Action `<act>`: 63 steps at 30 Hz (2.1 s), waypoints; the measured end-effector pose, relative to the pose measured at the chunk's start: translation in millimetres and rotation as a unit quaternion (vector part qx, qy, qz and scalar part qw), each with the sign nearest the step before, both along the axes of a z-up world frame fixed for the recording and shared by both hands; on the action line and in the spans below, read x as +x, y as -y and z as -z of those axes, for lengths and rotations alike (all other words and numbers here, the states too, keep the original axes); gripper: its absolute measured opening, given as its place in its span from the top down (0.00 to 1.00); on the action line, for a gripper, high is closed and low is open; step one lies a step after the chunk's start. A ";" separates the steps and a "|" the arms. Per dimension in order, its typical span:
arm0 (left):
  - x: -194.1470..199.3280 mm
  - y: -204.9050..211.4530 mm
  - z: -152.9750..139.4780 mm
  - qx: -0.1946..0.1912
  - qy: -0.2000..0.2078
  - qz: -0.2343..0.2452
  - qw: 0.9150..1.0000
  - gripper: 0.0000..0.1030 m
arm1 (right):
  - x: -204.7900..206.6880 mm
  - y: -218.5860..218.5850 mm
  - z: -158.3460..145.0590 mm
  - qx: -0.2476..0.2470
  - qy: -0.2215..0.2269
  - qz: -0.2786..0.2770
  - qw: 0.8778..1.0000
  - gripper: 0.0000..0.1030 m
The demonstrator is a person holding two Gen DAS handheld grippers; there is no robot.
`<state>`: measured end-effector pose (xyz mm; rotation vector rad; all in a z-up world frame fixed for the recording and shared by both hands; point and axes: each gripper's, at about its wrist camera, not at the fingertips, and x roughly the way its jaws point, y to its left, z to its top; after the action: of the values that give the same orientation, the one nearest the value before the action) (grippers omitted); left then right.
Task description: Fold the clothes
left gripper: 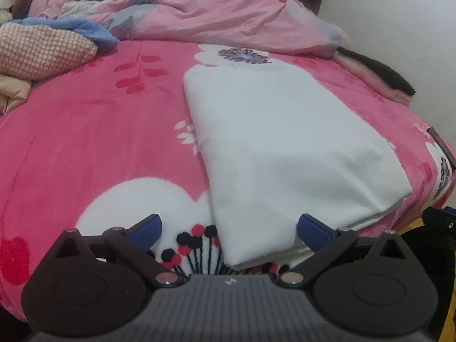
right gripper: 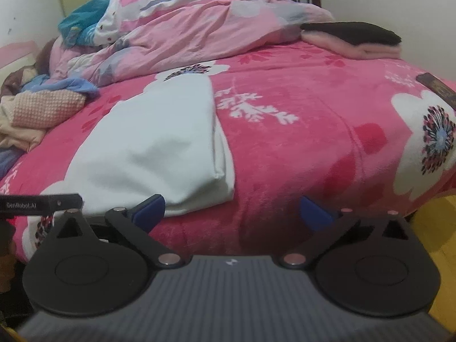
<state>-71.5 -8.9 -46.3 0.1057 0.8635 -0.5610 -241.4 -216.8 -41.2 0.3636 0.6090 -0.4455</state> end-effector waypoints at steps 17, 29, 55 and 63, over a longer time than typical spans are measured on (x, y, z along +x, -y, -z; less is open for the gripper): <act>-1.7 8.4 2.8 0.026 0.002 -0.018 0.999 0.00 | 5.2 -8.4 0.3 -0.048 -0.030 0.043 0.997 0.01; -4.2 12.2 3.5 0.040 0.001 -0.037 0.999 0.00 | 7.1 -16.8 -6.2 -0.075 -0.026 0.037 0.996 0.01; -4.0 26.6 4.6 0.069 -0.012 -0.039 0.997 0.00 | 53.9 -25.4 -3.8 -0.045 0.014 -0.013 0.999 0.01; -6.6 29.4 5.1 0.075 -0.010 -0.038 0.996 0.00 | 79.0 -25.6 13.6 -0.102 -0.043 0.009 0.994 0.01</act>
<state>-78.1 -38.4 -51.4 0.2040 0.9244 -0.4259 -162.4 -191.2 -54.8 0.1555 0.6375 -0.5382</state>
